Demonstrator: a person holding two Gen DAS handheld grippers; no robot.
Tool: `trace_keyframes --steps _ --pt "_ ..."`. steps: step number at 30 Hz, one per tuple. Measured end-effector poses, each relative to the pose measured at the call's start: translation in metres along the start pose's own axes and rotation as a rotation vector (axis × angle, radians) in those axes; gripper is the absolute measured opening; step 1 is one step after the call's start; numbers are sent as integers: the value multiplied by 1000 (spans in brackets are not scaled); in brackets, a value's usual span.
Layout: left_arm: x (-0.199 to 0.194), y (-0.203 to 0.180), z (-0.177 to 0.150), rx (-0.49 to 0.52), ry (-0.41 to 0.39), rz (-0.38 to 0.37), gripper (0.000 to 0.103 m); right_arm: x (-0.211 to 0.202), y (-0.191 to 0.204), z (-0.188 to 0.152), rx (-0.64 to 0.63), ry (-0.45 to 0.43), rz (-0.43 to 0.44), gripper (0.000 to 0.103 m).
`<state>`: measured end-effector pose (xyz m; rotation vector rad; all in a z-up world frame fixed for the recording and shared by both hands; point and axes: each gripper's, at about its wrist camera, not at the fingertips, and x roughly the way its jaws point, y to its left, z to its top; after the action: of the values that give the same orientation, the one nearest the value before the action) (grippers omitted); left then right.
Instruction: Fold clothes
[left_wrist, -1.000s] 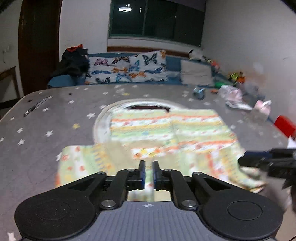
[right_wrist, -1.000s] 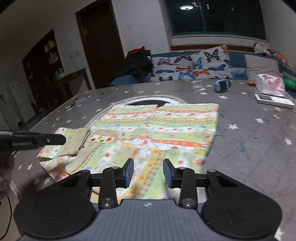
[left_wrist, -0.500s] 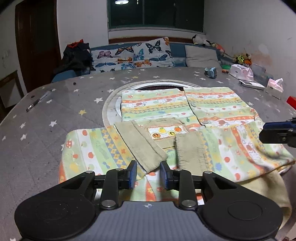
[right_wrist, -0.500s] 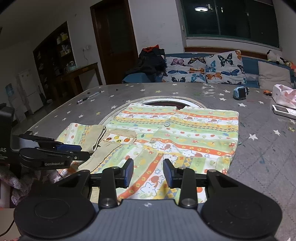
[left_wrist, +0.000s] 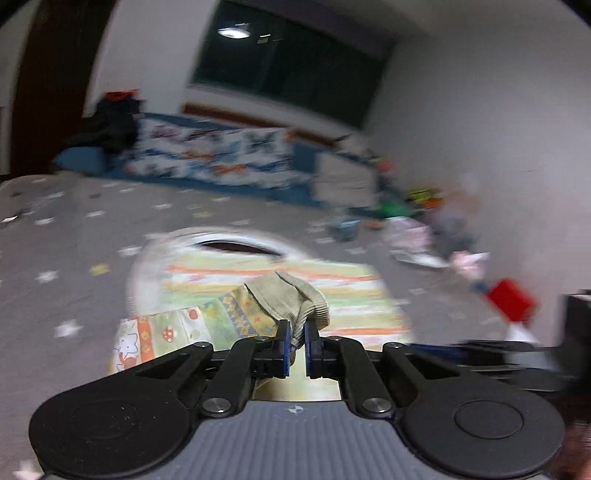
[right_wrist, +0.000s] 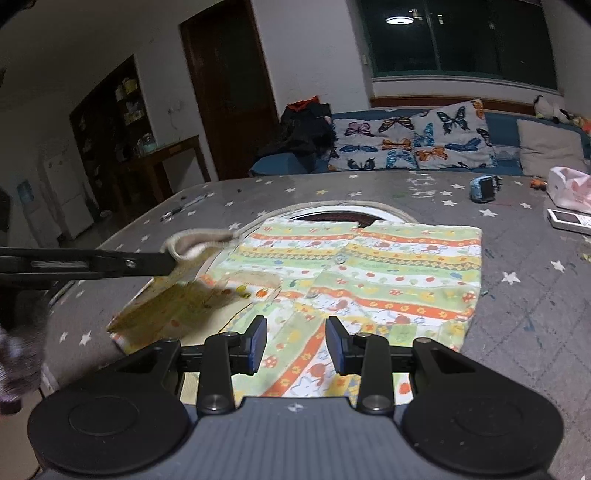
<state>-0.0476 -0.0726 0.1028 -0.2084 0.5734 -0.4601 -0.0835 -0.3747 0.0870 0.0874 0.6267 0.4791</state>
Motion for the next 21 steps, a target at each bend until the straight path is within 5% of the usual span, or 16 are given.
trace_keyframes --steps 3,8,12,16,19,21 --pt "8 -18 -8 28 34 -74 8 -3 -8 2 40 -8 2 35" --pt "31 -30 -30 81 152 -84 13 -5 -19 2 109 -10 11 35" --pt "25 -34 -39 127 156 -78 15 7 -21 -2 126 28 24 35" --pt "12 -27 -40 151 146 -57 48 27 -18 -7 149 85 56 35" --pt "4 -15 -42 150 143 -16 50 39 -14 -11 150 109 49 35" --pt "-5 -3 -43 127 133 22 61 46 -11 -13 145 123 36 35"
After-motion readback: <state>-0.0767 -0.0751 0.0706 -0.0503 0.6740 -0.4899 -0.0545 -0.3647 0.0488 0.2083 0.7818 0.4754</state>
